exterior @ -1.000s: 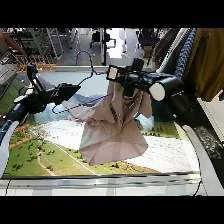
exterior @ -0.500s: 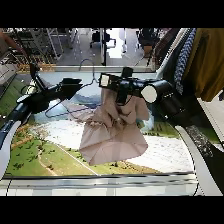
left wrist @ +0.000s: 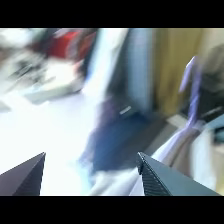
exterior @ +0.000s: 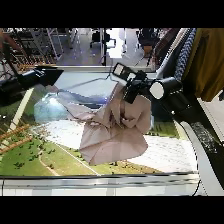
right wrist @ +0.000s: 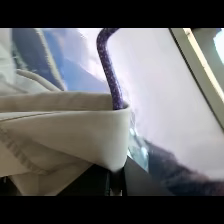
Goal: Fold the clothes and pants, and hang the long-sleeved shirts on hangers.
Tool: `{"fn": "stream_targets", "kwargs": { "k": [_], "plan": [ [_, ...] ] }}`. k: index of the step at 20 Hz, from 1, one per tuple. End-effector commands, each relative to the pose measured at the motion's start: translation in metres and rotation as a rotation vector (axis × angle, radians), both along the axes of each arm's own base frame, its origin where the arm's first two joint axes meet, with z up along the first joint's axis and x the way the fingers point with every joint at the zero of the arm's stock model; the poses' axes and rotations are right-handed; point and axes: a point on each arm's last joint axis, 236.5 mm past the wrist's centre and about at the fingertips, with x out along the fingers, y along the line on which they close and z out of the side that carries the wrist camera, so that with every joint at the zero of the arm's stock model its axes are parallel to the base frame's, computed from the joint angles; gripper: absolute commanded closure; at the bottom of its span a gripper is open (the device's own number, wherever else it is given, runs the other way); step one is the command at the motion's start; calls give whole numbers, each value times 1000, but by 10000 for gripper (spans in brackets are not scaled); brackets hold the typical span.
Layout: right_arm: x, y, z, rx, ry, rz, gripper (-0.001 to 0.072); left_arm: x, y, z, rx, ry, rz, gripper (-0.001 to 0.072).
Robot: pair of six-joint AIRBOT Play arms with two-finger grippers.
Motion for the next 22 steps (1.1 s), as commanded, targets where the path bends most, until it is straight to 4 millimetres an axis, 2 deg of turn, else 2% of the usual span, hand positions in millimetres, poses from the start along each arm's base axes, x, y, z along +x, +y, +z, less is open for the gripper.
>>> {"fn": "stream_targets", "kwargs": {
  "k": [1,3,5,6,7,8,10,14,17,19,20,21,22],
  "plan": [
    [17,-26,18,195,-3,-247,689,-28,4,-44,220,252,116,201],
    [20,-32,31,267,-8,-315,689,-55,-40,-99,282,412,31,220],
    [20,-35,50,335,-23,-363,689,-71,-86,-145,276,470,-12,213],
    [18,-36,60,347,-31,-366,689,-75,-107,-163,247,478,-10,121],
    [15,-37,70,353,-37,-367,689,-78,-124,-175,196,489,5,39],
    [13,-38,78,355,-40,-369,689,-79,-137,-187,144,497,36,-8],
    [7,-41,90,359,-44,-372,688,-78,-156,-211,117,515,70,-9],
    [-6,-44,112,377,-58,-368,688,-81,-192,-252,59,603,17,-7],
    [-16,-47,130,389,-91,-358,688,-71,-210,-255,-46,578,-14,-6],
    [-20,-49,137,397,-102,-355,688,-63,-224,-239,-171,526,-55,-6],
    [-21,-49,139,399,-104,-354,688,-59,-230,-224,-261,486,-81,-5],
    [-22,-49,138,400,-101,-354,687,-51,-231,-210,-360,456,-77,-4],
    [-22,-48,138,404,-96,-352,687,-42,-230,-204,-445,455,-53,-4]
  ]
}}
